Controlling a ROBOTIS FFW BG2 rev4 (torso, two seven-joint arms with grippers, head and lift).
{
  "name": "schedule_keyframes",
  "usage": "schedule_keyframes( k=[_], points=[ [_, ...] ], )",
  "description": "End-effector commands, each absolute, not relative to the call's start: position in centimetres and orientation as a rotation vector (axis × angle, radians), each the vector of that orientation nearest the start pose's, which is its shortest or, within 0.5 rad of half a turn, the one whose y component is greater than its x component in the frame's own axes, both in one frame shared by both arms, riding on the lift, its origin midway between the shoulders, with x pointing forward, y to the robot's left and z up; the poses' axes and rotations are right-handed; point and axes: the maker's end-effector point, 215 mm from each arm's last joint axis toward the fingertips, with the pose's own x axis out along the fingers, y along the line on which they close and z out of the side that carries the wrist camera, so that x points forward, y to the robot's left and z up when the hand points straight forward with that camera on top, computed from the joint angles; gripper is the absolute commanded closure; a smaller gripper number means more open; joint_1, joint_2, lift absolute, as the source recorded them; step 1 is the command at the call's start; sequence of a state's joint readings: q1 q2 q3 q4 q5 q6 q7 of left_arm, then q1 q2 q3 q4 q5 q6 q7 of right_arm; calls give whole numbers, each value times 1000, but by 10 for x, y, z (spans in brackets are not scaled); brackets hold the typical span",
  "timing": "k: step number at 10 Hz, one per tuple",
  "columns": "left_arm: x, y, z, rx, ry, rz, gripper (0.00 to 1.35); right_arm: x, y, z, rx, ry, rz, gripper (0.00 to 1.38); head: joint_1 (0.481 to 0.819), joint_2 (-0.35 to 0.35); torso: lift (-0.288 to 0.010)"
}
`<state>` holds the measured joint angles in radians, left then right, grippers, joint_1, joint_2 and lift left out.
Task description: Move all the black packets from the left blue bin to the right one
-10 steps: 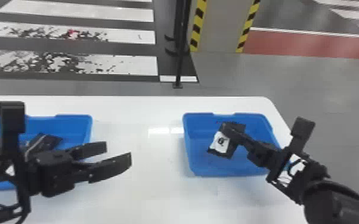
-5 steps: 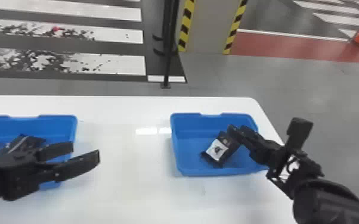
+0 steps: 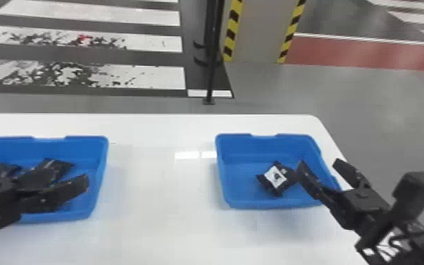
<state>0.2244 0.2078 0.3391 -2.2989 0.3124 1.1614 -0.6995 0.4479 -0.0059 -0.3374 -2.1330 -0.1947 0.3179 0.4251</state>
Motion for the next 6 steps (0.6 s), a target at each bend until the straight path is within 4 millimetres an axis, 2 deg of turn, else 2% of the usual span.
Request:
schedule_keyframes(
  k=[1, 3, 4, 6],
  points=[
    [429, 264, -345, -230, 588, -480, 145, 410, -294, -320, 66, 138, 162, 176, 695, -108, -139],
    [433, 289, -356, -227, 610, -413, 145, 380, -284, -319, 67, 160, 160, 176, 695, -51, -139],
    [437, 309, -360, -220, 614, -365, 145, 369, -282, -323, 82, 176, 164, 176, 695, -18, -139],
    [440, 341, -370, -228, 649, -292, 151, 354, -264, -335, 143, 210, 193, 176, 695, 48, -139]
  ],
)
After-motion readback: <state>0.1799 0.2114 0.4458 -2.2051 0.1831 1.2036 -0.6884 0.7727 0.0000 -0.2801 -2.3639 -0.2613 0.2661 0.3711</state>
